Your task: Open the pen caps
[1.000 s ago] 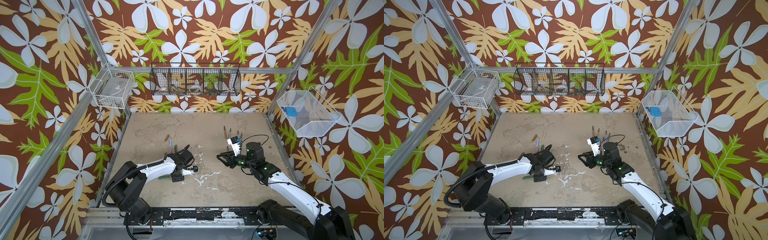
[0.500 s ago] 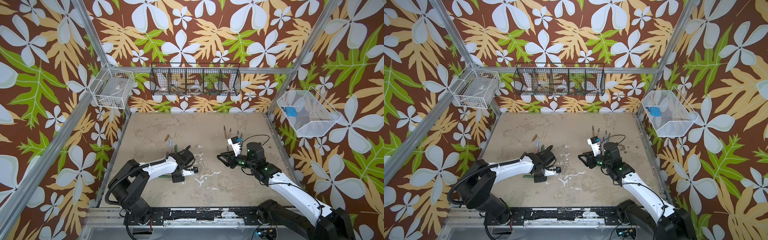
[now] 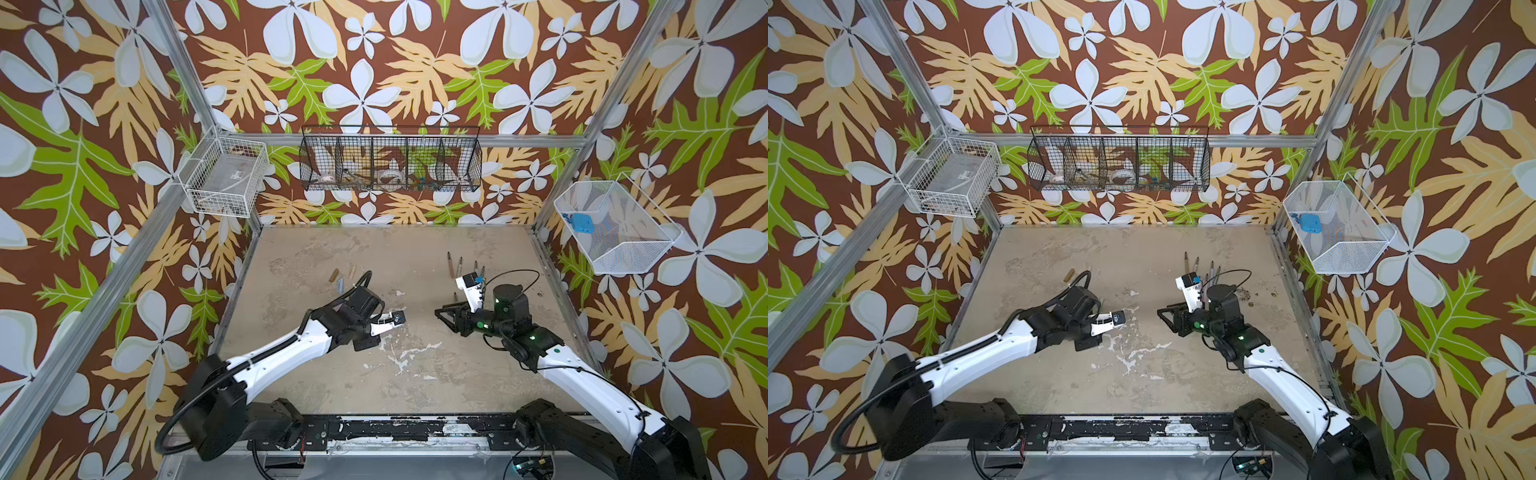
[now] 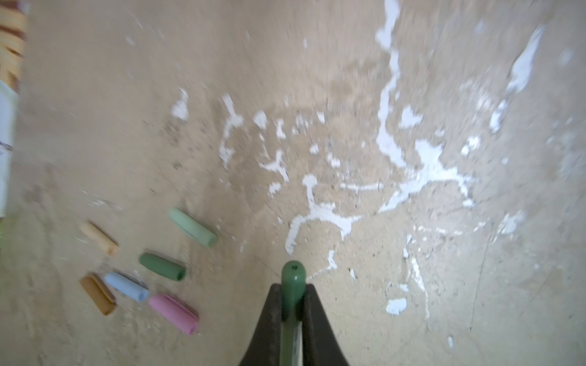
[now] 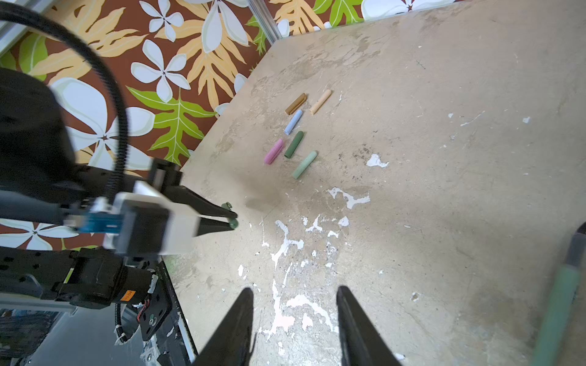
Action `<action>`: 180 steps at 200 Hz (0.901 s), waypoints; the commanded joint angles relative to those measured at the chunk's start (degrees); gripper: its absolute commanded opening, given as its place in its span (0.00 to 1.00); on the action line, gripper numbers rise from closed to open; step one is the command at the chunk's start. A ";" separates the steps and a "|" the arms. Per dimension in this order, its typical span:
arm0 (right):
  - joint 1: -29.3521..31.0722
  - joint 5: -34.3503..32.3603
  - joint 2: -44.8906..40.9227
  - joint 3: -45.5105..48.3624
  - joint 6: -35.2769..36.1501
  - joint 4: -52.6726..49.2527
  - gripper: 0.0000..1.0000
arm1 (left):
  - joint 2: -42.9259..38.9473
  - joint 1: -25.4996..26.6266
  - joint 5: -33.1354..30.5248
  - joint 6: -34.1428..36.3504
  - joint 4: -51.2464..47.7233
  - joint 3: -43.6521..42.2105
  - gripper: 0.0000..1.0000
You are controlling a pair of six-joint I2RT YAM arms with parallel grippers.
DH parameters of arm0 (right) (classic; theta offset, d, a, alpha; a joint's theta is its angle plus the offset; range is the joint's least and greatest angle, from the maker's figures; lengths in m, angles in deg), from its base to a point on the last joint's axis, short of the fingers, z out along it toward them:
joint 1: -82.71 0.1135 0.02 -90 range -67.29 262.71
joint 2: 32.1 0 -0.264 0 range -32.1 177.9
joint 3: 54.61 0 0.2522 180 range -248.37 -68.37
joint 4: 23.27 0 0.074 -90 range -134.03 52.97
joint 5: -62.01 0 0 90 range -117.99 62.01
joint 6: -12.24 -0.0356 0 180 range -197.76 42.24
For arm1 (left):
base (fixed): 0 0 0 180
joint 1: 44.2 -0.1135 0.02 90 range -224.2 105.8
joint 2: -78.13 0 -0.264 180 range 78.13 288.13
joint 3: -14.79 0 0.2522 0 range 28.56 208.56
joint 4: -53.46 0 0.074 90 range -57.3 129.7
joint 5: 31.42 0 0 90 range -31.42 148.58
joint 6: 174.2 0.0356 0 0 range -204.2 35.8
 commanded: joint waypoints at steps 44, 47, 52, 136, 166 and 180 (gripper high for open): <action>-0.06 -0.01 1.90 -0.03 -1.81 0.93 0.43 | -20.86 0.01 8.89 -12.45 44.37 -12.84 0.06; -0.06 0.25 2.06 0.08 -1.86 1.12 0.43 | -21.38 0.01 8.90 -13.14 46.68 -13.73 0.06; -0.03 0.53 2.25 0.09 -1.95 1.32 0.43 | -22.08 0.07 8.98 -13.82 50.30 -15.33 0.06; 0.12 7.32 1.94 2.20 -0.64 9.96 0.43 | -16.03 0.02 10.72 -26.89 77.23 -22.88 0.06; 2.36 3.12 -3.20 4.84 1.46 14.76 0.43 | -12.13 -0.01 9.70 -34.52 75.72 -20.37 0.07; 5.60 -1.95 -6.24 6.14 4.24 16.35 0.43 | -10.07 -0.03 8.65 -36.62 71.22 -17.82 0.07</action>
